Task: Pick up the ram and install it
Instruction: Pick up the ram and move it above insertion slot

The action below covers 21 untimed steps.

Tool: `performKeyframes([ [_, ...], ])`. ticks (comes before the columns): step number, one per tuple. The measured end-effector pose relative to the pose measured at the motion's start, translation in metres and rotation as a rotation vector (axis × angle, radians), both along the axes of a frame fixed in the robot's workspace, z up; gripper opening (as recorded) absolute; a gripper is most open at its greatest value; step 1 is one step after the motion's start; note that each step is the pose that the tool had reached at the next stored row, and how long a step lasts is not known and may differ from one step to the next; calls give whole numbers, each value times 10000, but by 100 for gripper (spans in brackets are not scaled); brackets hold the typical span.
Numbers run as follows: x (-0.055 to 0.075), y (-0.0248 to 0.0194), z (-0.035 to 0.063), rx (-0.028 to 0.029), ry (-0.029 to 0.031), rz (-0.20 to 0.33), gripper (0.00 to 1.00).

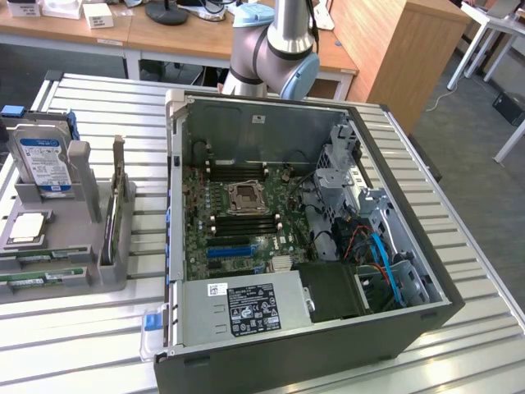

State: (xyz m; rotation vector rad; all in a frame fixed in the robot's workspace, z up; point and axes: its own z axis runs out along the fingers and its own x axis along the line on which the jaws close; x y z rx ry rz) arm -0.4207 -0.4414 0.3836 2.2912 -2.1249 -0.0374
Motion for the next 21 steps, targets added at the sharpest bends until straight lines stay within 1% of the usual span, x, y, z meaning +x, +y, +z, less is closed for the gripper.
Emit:
performKeyframes([
  [3,0,0,-10,0,-2,-25,36],
  [10,0,0,-40,-1,0,-389,36],
  [21,0,0,-43,-1,0,-393,36],
])
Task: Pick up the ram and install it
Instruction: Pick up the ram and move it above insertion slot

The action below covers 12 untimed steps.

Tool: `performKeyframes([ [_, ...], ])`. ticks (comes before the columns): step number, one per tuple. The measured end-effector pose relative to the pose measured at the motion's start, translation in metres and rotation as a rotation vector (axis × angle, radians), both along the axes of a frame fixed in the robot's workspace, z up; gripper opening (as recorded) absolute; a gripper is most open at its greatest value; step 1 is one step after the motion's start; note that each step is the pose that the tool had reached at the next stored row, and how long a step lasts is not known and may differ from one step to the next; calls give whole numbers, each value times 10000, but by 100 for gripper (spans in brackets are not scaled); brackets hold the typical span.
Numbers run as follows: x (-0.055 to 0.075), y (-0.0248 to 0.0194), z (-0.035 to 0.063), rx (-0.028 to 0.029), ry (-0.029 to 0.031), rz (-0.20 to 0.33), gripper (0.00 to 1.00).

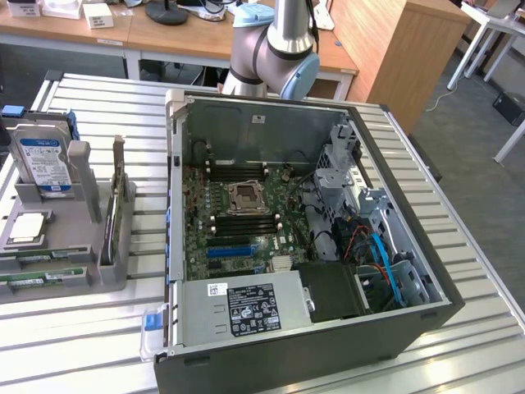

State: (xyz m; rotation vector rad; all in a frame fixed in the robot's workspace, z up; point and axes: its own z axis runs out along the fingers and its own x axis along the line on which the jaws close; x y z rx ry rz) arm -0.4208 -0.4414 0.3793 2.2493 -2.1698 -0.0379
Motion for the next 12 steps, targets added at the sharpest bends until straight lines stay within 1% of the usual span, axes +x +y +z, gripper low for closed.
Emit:
performKeyframes([
  [5,0,0,-21,2,-3,1,36],
  [12,0,0,-143,0,-1,1,36],
])
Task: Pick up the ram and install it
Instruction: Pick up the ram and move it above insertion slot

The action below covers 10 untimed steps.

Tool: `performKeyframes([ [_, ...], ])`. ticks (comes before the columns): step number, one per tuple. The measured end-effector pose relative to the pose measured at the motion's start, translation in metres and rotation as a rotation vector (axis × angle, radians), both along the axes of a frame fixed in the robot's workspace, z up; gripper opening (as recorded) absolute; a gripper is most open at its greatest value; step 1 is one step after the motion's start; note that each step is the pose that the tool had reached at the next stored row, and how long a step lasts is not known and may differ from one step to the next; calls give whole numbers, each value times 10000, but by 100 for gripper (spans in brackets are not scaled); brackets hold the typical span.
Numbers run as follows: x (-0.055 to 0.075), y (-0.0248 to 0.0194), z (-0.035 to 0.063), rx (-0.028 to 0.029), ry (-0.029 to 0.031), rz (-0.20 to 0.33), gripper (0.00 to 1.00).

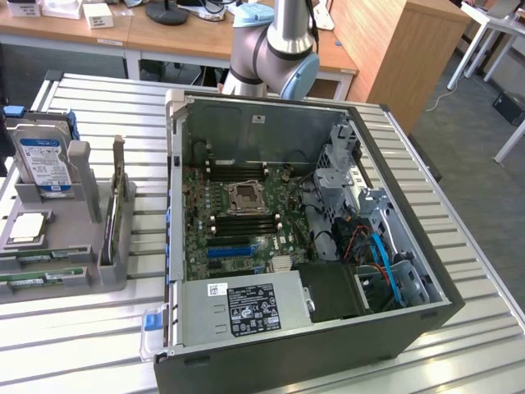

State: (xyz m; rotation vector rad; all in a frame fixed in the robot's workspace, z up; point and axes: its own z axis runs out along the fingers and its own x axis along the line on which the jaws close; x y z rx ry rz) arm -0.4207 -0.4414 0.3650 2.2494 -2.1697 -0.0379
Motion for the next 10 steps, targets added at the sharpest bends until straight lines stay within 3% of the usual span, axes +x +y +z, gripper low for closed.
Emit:
performKeyframes([
  [10,0,0,-181,-1,1,0,36],
])
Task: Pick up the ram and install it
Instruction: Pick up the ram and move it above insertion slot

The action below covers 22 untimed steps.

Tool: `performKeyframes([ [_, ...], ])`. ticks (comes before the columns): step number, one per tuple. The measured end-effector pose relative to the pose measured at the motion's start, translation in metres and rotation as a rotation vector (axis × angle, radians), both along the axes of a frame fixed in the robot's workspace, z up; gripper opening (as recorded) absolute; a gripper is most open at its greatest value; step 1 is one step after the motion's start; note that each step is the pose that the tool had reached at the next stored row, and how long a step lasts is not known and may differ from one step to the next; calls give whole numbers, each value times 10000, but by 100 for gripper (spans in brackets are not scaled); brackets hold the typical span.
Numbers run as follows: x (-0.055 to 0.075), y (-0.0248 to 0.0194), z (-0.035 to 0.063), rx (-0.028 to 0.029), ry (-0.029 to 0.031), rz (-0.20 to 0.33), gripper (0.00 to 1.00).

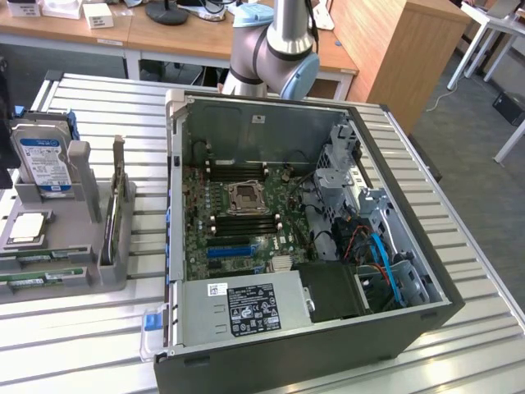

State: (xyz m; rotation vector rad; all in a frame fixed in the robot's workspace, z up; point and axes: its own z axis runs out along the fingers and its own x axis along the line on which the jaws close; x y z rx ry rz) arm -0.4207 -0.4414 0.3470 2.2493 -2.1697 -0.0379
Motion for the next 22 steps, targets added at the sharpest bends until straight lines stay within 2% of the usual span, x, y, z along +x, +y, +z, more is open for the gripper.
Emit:
performKeyframes([
  [3,0,0,-92,0,-1,0,36],
  [22,0,0,-437,1,0,0,36],
])
